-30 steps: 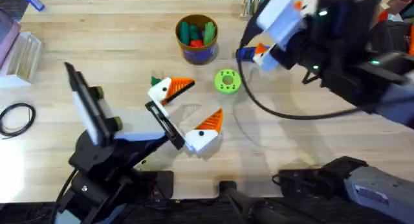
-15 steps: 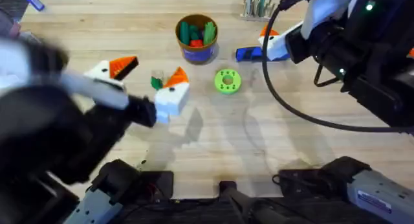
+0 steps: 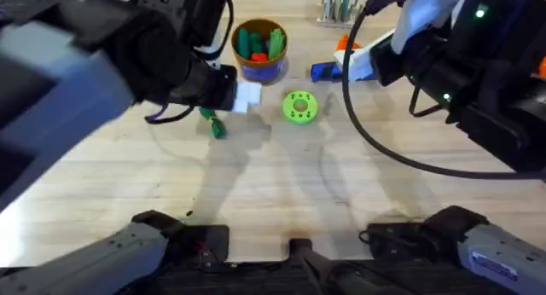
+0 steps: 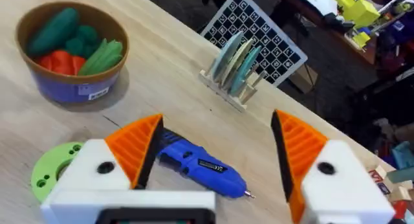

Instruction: Pick up the gripper from the table and insert it into the empty holder that is missing its gripper. Then pick up a screw, insert it into the mounting hole, and use the screwdriver to tighten it. Finally, clean up the table by picking up the vegetable and placing it into the bucket.

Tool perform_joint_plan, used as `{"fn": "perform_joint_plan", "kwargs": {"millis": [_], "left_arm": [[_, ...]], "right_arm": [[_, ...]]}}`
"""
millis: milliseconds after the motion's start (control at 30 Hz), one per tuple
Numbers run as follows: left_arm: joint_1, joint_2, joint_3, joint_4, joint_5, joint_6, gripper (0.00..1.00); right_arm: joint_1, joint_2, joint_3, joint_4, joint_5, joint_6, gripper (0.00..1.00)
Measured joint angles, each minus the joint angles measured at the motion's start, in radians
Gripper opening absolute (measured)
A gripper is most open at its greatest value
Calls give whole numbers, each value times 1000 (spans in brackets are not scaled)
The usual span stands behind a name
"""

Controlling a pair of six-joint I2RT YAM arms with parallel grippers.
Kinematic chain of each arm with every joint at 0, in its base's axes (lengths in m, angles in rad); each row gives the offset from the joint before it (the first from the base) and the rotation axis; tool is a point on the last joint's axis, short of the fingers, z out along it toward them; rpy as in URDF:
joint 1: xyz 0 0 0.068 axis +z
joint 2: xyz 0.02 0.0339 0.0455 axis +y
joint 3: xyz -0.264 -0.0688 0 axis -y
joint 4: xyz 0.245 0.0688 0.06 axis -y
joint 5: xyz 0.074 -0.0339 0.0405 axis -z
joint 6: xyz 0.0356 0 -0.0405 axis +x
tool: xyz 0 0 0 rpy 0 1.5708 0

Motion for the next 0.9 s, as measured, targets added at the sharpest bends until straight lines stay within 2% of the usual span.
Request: {"fn": "perform_joint_plan", "kwargs": {"millis": [133, 233, 300, 500, 600, 633, 700, 833, 900], "left_arm": [[114, 103, 2, 6, 49, -207, 985], [168, 181, 2, 13, 72, -303, 986], [182, 235, 2, 34, 80, -354, 986], [184, 382, 2, 71, 98, -479, 985], [184, 437, 2, 71, 98, -512, 988], [184, 447, 5, 68, 102, -520, 961], [184, 449, 13, 76, 104, -531, 700], [184, 451, 19, 71, 107, -543, 71], [184, 447, 29, 34, 105, -545, 16]], "right_arm": [[0, 0, 0, 0, 0, 0, 985], [0, 0, 0, 0, 0, 0, 984], [0, 0, 0, 0, 0, 0, 985], [0, 0, 0, 0, 0, 0, 987], [0, 0, 0, 0, 0, 0, 987], [0, 0, 0, 0, 0, 0, 990], [0, 0, 0, 0, 0, 0, 990], [0, 0, 0, 0, 0, 0, 990], [0, 0, 0, 0, 0, 0, 992]]}}
